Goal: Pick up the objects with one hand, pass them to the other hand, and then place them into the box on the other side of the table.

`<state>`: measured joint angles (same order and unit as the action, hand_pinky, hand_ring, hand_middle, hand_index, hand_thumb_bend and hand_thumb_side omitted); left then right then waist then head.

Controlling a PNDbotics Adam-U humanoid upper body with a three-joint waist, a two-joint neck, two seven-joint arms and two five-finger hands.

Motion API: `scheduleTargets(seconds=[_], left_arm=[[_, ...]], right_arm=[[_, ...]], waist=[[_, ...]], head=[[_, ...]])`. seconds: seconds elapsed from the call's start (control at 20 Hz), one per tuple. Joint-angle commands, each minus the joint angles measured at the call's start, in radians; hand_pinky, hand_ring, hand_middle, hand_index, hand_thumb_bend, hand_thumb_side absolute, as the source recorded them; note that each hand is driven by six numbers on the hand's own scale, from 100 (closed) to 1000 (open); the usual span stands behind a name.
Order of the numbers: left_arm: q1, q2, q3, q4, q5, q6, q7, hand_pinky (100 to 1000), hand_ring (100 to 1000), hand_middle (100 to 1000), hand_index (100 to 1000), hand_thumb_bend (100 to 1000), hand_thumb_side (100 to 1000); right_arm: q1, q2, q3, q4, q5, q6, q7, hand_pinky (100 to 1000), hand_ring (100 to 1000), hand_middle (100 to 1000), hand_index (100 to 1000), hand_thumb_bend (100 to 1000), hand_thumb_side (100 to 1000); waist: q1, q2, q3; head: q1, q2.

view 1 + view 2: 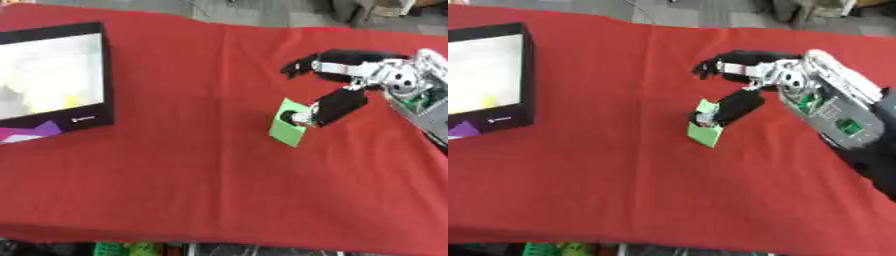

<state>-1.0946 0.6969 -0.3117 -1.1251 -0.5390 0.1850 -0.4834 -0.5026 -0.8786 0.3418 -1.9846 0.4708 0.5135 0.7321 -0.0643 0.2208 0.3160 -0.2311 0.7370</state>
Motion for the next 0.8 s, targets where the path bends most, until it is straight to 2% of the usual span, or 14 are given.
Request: scheduleTargets(seconds=[0.05, 0.35, 0.8], left_arm=[[-0.014, 0.023, 0.004, -0.009, -0.004, 0.001, -0.001, 876, 825, 772, 805, 100, 820], [-0.017, 0.017, 0.000, -0.009, -0.004, 0.002, -0.004, 876, 824, 771, 804, 100, 823], [-0.015, 0.016, -0.001, -0.007, -0.007, 0.002, -0.005, 875, 825, 770, 803, 100, 827]], right_arm=[[-0.007, -0.021, 0.001, -0.015, 0.013, 0.149, 0.138, 965, 978, 892, 984, 332, 519], [-0.003, -0.008, 0.024, -0.015, 0.036, 0.201, 0.172, 965, 981, 895, 982, 344, 531], [0.011, -0.002, 0.031, -0.015, 0.082, 0.285, 0.175, 969, 988, 900, 986, 376, 513]], waist=[[0.004, -0.023, 0.003], [0.001, -0.020, 0.008], [-0.001, -0.017, 0.013]], head=[[-0.013, 0.005], [-0.029, 0.003], [-0.033, -0.003]])
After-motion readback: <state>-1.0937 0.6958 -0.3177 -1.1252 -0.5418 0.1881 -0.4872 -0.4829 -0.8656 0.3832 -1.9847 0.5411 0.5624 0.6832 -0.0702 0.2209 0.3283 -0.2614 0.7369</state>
